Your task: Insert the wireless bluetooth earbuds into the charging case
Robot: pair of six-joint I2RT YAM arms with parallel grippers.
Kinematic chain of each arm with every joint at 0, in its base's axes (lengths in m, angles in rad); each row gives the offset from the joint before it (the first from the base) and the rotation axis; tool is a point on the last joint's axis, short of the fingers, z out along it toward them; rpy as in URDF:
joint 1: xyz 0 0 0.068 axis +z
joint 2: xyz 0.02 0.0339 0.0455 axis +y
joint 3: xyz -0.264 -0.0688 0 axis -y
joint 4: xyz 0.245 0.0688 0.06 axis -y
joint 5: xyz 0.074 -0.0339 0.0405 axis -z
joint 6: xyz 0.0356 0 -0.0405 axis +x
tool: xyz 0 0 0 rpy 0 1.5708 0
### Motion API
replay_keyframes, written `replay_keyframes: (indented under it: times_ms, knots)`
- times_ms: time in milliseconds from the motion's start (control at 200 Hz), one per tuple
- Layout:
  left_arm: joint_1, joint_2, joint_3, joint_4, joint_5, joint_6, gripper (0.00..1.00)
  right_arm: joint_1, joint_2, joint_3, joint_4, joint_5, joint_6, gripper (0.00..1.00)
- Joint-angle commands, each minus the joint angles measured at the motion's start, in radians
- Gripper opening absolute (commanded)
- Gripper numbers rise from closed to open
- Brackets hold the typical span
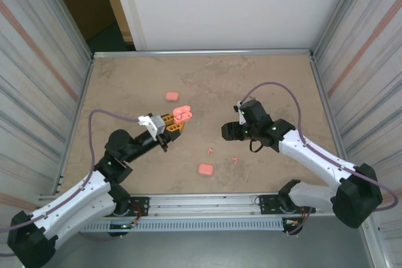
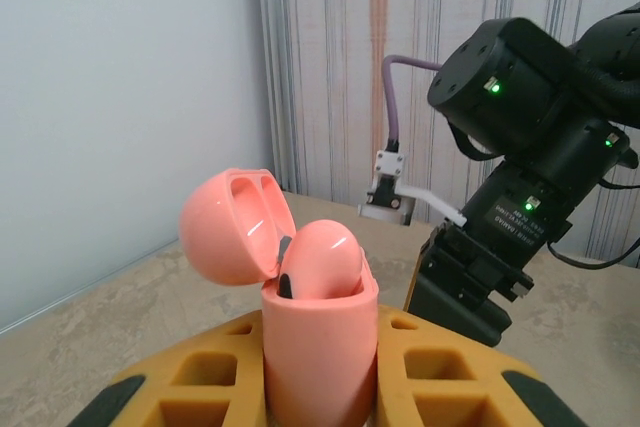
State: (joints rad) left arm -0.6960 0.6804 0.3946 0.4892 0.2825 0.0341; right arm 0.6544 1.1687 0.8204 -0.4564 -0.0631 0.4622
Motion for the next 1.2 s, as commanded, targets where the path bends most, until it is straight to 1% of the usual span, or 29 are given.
replay_keyframes:
  times_ms: [0, 195, 456, 857, 1193]
  knots:
    - [-0.006, -0.017, 0.005, 0.009, -0.016, 0.02, 0.0, 0.015, 0.035, 0.043, -0.017, -0.037, 0.004, 0.67]
    - [-0.006, -0.021, 0.003, 0.005, -0.017, 0.018, 0.0, 0.019, 0.099, 0.066, -0.082, -0.028, 0.03, 0.63]
    - [-0.004, -0.037, -0.005, 0.0, -0.027, 0.025, 0.0, 0.026, 0.124, 0.021, -0.15, -0.001, 0.1, 0.55]
    - [-0.004, -0.041, -0.007, -0.001, -0.029, 0.027, 0.0, 0.04, 0.177, -0.031, -0.159, -0.006, 0.154, 0.45]
    - [-0.006, -0.041, -0.007, 0.0, -0.026, 0.027, 0.0, 0.045, 0.209, -0.059, -0.145, 0.002, 0.162, 0.43]
